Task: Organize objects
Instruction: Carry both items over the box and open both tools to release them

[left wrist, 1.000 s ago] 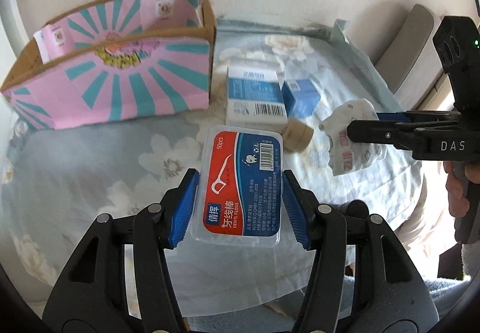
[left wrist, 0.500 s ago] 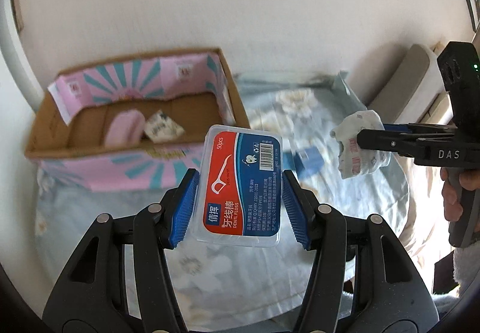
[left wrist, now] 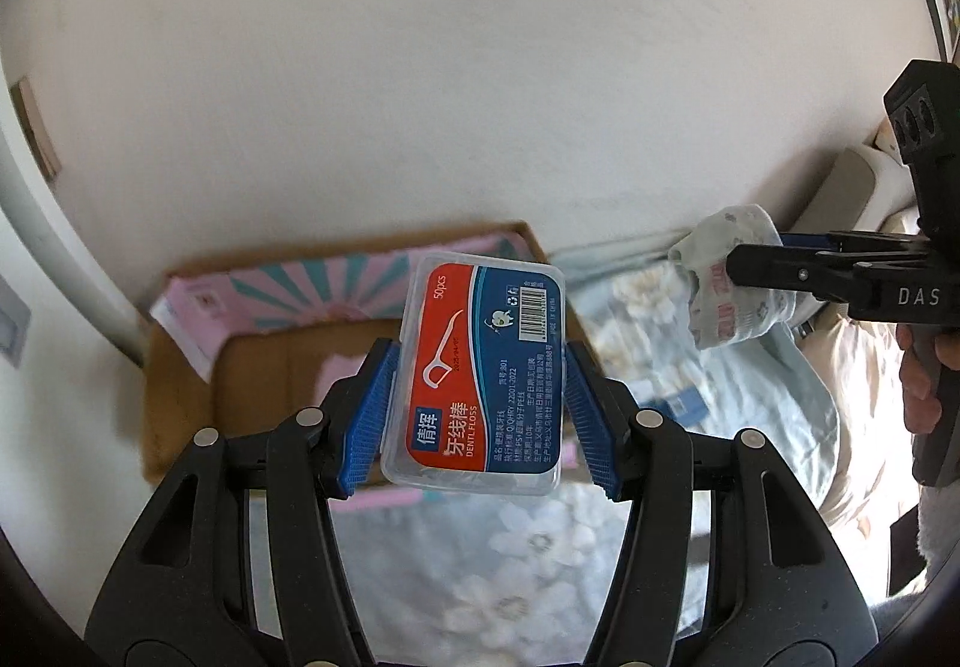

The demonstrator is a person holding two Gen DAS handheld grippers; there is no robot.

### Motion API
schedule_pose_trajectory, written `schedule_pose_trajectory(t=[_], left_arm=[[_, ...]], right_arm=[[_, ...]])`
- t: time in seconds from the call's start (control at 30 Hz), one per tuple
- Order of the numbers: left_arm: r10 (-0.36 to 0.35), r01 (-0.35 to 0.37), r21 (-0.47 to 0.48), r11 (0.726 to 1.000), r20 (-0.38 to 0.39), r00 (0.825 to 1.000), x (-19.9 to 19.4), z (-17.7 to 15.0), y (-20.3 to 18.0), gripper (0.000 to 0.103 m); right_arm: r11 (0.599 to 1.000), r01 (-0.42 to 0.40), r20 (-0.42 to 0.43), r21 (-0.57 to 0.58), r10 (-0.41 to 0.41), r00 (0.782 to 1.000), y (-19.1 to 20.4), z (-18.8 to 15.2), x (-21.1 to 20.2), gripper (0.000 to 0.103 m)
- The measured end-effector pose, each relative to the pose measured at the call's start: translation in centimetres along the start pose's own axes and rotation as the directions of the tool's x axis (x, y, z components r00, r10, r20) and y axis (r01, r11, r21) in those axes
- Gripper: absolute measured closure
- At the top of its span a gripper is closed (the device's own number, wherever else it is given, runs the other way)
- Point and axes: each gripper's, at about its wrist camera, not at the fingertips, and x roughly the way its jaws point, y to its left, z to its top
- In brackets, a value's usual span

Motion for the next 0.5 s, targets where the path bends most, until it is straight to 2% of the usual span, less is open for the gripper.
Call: schedule_pose_trajectory(t=[0.23,0.27,0.5], left_arm=[[0.020,-0.020,-0.005,1.000,0.001,1.000,0.7,1.9,4.8,0.051],[0.022,-0.022,-0.005,1.000,-0.002,1.000,0.8,2.1,5.5,0.051],[0.029,-0.030,-0.023,0.999,-0.039,0.999,2.7,2.6,10.0,0.051]], right_arm=[[1.000,0.004,0.007,-0.013,-0.004,1.000,3.1,3.2,2.6,0.056],[0.990,0.144,0.000,0.011,-0.144,0.990,3.2,4.2,3.2,0.056],[0.982,0.190,-0.041,-0.008,-0.190,0.981,5.2,6.0,7.6,0.056]])
